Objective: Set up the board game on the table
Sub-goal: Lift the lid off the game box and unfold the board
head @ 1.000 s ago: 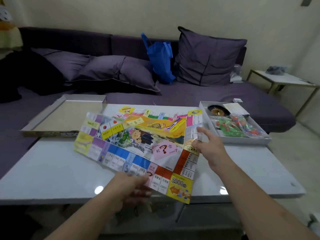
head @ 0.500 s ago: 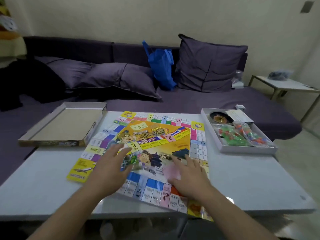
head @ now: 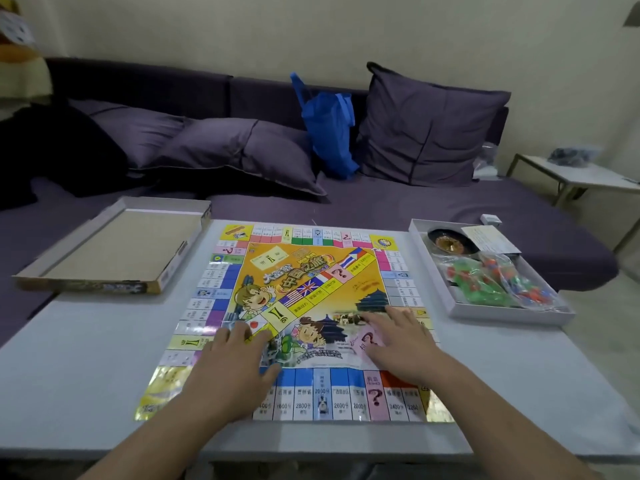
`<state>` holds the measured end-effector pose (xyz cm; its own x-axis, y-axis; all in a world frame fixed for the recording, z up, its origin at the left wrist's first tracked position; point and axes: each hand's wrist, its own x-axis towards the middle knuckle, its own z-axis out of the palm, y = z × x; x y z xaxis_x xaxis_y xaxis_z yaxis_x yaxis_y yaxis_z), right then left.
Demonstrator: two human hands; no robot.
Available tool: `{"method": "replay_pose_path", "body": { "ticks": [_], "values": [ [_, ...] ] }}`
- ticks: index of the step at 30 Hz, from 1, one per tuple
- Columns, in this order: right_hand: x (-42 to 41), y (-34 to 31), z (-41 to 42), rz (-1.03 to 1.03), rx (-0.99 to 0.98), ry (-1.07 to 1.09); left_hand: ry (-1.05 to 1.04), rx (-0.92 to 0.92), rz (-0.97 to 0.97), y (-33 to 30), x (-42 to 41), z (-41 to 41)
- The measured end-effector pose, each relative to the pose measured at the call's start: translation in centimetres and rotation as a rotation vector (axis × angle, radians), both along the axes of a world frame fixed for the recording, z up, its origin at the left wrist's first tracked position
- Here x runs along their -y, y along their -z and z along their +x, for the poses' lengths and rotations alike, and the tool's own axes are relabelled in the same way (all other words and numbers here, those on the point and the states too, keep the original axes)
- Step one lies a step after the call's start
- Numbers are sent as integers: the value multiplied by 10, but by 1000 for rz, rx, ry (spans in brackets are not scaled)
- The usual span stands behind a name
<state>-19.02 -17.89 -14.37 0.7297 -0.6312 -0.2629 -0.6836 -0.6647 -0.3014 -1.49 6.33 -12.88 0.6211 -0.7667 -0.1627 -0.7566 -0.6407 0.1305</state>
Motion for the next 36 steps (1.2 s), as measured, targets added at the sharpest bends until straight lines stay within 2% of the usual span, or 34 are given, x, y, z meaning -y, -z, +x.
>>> {"method": "replay_pose_path", "body": {
  "ticks": [7,12,16,30,36],
  "values": [
    [5,-7,35,-286,155,57,-32,-3,-220,2,47,43],
    [29,-2,88,-272,165,-5,9,4,-137,14,102,79],
    [42,23,106,-272,69,-24,35,47,-75,41,113,92],
    [45,36,105,-291,55,-17,41,76,-85,49,113,94],
    [43,34,105,-295,59,-14,-5,61,-157,43,116,108]
  ]
}}
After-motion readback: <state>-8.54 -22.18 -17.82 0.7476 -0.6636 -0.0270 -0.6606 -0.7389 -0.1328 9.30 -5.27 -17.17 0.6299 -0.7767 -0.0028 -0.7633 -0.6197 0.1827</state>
